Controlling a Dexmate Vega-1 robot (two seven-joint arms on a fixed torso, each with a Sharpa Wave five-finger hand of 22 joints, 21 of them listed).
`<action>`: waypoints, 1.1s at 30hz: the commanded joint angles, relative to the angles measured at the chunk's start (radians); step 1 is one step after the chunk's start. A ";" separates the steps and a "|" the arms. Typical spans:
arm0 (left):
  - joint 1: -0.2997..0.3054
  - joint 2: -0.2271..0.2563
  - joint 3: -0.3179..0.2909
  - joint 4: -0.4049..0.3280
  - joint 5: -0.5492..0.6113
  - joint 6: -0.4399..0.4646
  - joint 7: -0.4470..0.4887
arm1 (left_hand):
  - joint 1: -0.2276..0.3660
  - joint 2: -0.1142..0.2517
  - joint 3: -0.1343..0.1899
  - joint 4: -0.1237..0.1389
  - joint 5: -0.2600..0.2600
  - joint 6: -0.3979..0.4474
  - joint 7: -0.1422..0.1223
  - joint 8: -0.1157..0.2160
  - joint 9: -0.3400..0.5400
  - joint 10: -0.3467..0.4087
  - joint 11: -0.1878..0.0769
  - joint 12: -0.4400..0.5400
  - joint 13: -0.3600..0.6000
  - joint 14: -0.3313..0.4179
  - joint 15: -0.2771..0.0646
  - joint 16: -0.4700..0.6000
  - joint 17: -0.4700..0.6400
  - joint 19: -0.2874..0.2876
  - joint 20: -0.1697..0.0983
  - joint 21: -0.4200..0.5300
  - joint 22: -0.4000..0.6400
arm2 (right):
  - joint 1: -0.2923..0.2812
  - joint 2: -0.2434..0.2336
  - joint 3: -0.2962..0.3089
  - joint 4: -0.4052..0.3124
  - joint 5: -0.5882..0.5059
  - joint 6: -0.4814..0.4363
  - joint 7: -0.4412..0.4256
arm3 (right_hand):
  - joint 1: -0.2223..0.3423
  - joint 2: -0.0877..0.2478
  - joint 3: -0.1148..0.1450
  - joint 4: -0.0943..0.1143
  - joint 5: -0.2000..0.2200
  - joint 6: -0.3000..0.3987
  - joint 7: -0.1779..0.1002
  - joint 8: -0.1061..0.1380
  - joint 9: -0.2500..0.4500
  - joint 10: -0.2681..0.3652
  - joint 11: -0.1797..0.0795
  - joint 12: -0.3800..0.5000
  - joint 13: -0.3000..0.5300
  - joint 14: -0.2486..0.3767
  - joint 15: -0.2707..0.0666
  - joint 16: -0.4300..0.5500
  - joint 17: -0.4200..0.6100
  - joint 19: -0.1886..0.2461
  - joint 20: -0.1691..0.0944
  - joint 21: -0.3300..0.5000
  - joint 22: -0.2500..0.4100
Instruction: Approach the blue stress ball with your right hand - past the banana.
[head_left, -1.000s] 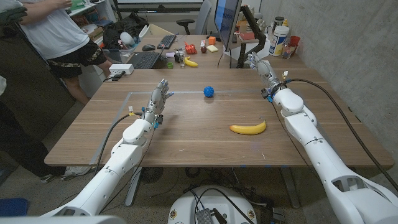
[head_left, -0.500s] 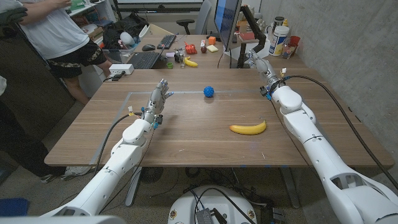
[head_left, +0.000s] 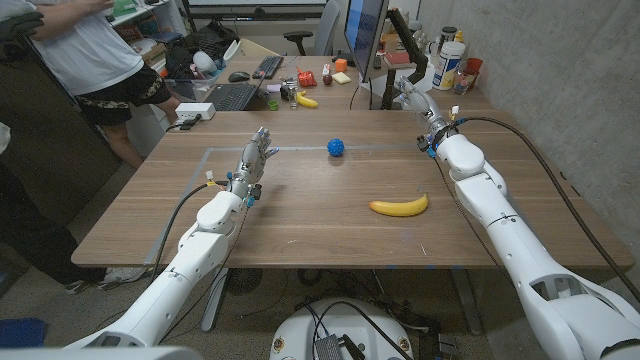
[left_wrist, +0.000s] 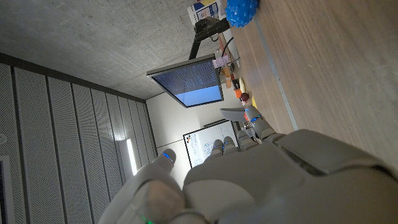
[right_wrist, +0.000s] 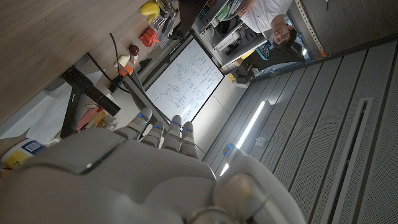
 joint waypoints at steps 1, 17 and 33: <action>-0.002 -0.001 0.009 -0.010 0.009 0.007 0.011 | 0.001 0.131 0.006 0.000 0.004 -0.160 -0.001 0.007 0.003 -0.095 0.002 0.005 0.006 -0.093 0.004 0.005 0.001 -0.105 -0.030 0.006 0.005 | 0.006 -0.008 0.002 -0.003 -0.019 0.012 -0.005 | 0.009 0.108 0.009 0.001 0.003 0.010 -0.002 0.004 0.001 0.007 -0.001 0.002 0.003 0.002 -0.046 -0.002 0.003 0.006 -0.100 -0.005 0.003; -0.010 -0.002 0.014 0.001 0.007 0.005 0.006 | 0.001 0.131 0.006 0.000 0.005 -0.160 -0.002 0.007 0.003 -0.095 0.002 0.005 0.006 -0.093 0.003 0.005 0.001 -0.105 -0.032 0.007 0.005 | 0.009 -0.012 -0.014 -0.019 -0.074 0.024 -0.025 | 0.012 0.107 0.013 -0.002 0.002 0.013 -0.002 0.003 0.001 0.008 -0.002 0.002 0.003 0.002 -0.047 -0.003 0.002 0.007 -0.101 -0.007 0.003; 0.005 0.003 -0.001 0.001 -0.003 -0.003 0.006 | 0.001 0.131 0.006 0.000 0.005 -0.160 -0.002 0.007 0.003 -0.095 0.002 0.004 0.006 -0.094 0.004 0.005 0.001 -0.107 -0.031 0.007 0.005 | 0.040 -0.003 -0.053 -0.006 -0.141 0.046 -0.034 | 0.015 0.107 0.015 -0.005 0.002 0.013 -0.004 0.002 0.002 0.010 -0.003 0.002 0.003 0.004 -0.047 -0.002 0.003 0.010 -0.102 -0.008 0.003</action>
